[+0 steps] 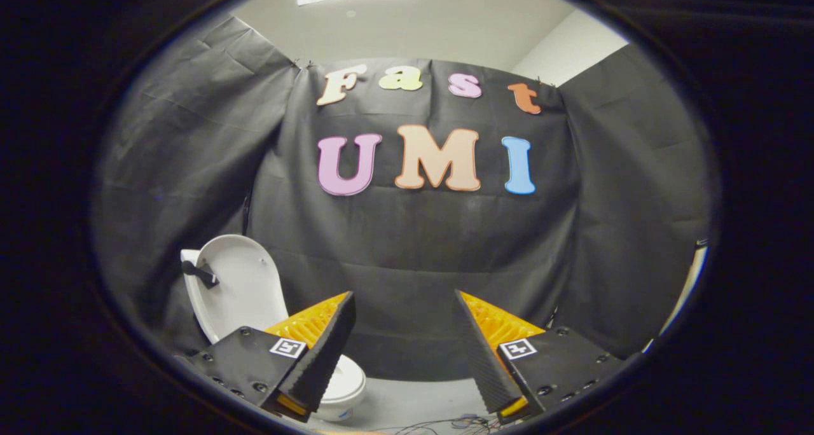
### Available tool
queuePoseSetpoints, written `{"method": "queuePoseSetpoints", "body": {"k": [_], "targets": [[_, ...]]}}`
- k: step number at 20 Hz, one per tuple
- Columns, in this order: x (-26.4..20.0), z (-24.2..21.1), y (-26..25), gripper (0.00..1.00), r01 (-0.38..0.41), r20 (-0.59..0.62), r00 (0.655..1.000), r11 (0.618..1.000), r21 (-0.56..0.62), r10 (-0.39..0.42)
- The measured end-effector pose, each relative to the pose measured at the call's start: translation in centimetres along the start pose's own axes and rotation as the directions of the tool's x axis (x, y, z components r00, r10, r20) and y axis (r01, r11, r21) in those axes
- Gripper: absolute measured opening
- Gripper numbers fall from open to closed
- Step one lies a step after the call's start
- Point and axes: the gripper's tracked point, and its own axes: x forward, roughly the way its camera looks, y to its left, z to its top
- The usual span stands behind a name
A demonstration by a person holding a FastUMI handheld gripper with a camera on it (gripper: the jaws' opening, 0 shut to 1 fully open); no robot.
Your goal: Open the toilet lid.
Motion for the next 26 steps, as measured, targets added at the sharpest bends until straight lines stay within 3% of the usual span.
{"method": "queuePoseSetpoints", "body": {"k": [4, 8, 10, 19, 26], "targets": [[-0.3, -2.9, -0.4, 0.95, -0.023, -0.057, 0.998, 0.999, 0.045, 0.026], [-0.3, -5.2, 0.4, 0.94, -0.056, -0.079, 0.994, 0.984, 0.171, 0.070], [-0.2, -6.7, 0.0, 0.93, -0.035, -0.106, 0.993, 0.978, 0.205, 0.058], [-1.3, -8.9, 0.6, 0.91, -0.097, -0.191, 0.973, 0.979, 0.181, 0.132], [-1.7, -9.7, 0.3, 0.91, -0.098, -0.230, 0.965, 0.986, 0.138, 0.128]]}}
